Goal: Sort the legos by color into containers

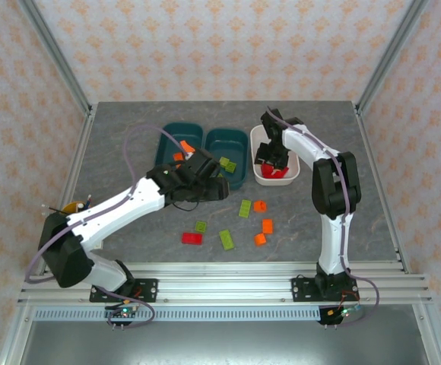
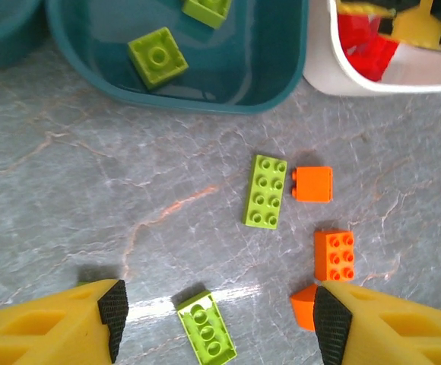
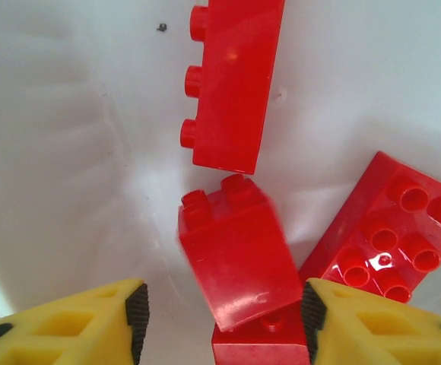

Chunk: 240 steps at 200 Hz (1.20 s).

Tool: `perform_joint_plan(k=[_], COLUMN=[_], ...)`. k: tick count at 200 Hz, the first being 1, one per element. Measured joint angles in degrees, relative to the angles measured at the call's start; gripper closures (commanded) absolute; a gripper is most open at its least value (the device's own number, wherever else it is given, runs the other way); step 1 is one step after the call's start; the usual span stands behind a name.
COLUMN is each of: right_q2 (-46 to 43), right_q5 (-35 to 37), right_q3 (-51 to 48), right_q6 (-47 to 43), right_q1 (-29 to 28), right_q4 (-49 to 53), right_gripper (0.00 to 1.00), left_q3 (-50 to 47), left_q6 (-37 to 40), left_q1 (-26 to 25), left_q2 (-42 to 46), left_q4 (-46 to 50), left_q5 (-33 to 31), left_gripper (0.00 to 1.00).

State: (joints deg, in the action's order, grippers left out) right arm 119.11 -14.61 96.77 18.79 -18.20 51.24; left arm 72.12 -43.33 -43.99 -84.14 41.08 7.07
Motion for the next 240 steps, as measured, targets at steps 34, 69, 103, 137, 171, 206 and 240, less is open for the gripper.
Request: perform_joint_plan(k=[34,69,103,137,171,206,240], right_q2=[-2.2,-16.9,-36.2,-49.6,-58.6,-64.5,-66.5], right_q5=[1.1,4.1,6.7,7.2,7.2,7.2,7.2], right_q3=[-0.1,-4.4,-14.2,-24.2,-29.8,-32.3,-32.7], right_q6=[0.0,0.0,-0.2,0.8,2.5,4.0,5.0], right_q1=[0.0,0.0,-1.4,-3.9,-4.7,-4.7,-4.7], right_q4=[0.9,0.7,0.3,2.9,6.5,8.8,9.9], right_gripper=[0.41,0.4,0.38,0.36,0.36,0.36,0.36], left_q3=[6.5,16.8,24.1,27.5,31.1,35.4,37.7], left_q6=[0.2,-9.2,-24.8,-41.6,-56.1,-66.1,-71.2], left_q1=[-1.2,-1.3,-1.8,-3.3,-6.0,-7.4,-7.3], left_q2=[-8.2,-18.0,-27.1,-33.7,-38.2,-42.3,-45.0], left_q4=[0.0,3.4,5.6,6.1,6.1,5.6,6.1], left_q5=[2.0,4.3,7.6,8.6,8.6,9.2,9.0], left_gripper=[0.31,0.3,0.29,0.26,0.22,0.21,0.22])
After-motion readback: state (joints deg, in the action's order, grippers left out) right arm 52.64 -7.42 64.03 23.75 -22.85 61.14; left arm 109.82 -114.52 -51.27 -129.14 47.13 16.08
